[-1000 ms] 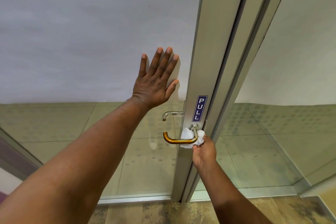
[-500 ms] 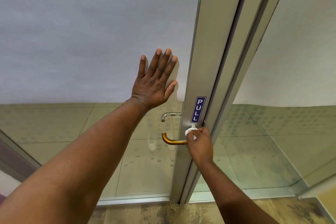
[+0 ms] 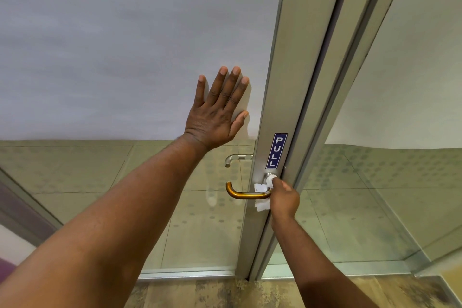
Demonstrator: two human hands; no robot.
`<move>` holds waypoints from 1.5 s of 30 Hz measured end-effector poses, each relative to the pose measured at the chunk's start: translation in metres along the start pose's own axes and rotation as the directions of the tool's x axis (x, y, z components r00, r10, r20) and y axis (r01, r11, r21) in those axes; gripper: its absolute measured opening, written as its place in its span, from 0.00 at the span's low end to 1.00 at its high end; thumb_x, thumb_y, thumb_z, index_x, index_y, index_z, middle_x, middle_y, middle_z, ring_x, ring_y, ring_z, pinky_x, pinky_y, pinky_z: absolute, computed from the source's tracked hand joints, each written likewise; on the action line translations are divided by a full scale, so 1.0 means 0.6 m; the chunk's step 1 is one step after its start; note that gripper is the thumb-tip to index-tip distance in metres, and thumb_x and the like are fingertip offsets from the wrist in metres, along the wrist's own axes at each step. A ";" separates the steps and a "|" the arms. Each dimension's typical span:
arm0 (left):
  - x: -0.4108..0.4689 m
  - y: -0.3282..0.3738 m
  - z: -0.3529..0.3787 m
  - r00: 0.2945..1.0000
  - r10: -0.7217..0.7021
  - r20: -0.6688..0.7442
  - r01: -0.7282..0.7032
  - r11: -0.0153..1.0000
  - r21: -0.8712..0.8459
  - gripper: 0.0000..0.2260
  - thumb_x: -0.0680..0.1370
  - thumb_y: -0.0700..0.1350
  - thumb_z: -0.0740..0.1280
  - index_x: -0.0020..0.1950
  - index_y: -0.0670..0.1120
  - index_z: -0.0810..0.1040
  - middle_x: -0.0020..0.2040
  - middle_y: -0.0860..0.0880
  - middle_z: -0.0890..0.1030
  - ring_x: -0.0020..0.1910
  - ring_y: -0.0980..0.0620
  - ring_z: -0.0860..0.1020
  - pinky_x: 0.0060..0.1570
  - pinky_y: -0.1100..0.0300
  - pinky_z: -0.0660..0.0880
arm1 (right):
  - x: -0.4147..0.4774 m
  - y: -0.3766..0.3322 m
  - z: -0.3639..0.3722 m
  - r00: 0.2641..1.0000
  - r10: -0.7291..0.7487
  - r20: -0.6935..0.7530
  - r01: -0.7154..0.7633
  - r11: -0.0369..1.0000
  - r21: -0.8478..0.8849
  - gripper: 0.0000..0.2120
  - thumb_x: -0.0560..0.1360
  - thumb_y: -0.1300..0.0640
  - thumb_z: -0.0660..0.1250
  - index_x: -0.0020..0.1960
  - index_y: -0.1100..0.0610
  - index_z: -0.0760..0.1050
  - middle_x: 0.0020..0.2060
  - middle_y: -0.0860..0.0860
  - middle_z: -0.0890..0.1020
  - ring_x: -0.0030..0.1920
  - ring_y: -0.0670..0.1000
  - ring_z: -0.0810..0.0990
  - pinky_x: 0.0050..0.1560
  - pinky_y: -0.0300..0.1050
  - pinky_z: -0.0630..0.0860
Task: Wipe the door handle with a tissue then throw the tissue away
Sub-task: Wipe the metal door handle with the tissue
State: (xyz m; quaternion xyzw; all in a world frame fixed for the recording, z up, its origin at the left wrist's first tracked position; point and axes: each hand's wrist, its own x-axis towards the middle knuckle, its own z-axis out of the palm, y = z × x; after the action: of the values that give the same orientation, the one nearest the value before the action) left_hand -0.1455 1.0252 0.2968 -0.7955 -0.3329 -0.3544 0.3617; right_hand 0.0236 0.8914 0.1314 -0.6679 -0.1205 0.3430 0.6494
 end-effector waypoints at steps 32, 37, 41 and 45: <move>-0.002 -0.002 0.013 1.000 -0.011 -0.011 0.011 1.000 -0.015 0.35 0.85 0.62 0.50 0.85 0.47 0.41 0.84 0.46 0.34 0.83 0.45 0.33 0.79 0.42 0.30 | 0.041 -0.039 -0.072 0.690 -0.287 0.665 0.724 0.311 -0.616 0.03 0.80 0.53 0.64 0.49 0.46 0.72 0.43 0.40 0.76 0.42 0.37 0.78 0.33 0.28 0.69; -0.002 -0.002 0.011 1.000 -0.003 -0.020 0.003 1.000 -0.005 0.36 0.85 0.62 0.50 0.85 0.47 0.39 0.85 0.45 0.36 0.83 0.45 0.32 0.79 0.42 0.31 | 0.052 -0.016 -0.083 0.539 -0.292 0.790 0.823 -0.015 -0.568 0.11 0.78 0.60 0.66 0.59 0.51 0.78 0.53 0.50 0.77 0.50 0.51 0.77 0.44 0.41 0.71; -0.002 -0.001 0.010 1.000 -0.004 -0.014 0.004 1.000 -0.001 0.36 0.85 0.62 0.50 0.85 0.47 0.38 0.84 0.43 0.42 0.82 0.46 0.31 0.78 0.42 0.31 | 0.045 -0.006 -0.084 0.427 -0.364 0.828 0.837 -0.188 -0.514 0.11 0.69 0.61 0.77 0.50 0.54 0.80 0.46 0.51 0.78 0.43 0.52 0.79 0.34 0.42 0.73; -0.001 -0.001 0.011 1.000 -0.003 -0.019 0.003 1.000 0.001 0.36 0.85 0.62 0.51 0.85 0.47 0.38 0.84 0.44 0.42 0.82 0.46 0.31 0.78 0.42 0.30 | 0.037 -0.004 -0.080 0.390 -0.368 0.844 0.829 -0.259 -0.496 0.15 0.67 0.60 0.79 0.52 0.55 0.80 0.44 0.52 0.79 0.41 0.53 0.77 0.37 0.46 0.75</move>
State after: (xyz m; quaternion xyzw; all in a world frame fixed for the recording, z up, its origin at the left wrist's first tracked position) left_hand -0.1444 1.0305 0.2932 -0.7913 -0.3309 -0.3625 0.3646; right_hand 0.0701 0.8671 0.1230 -0.6481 -0.7461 -0.0828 0.1281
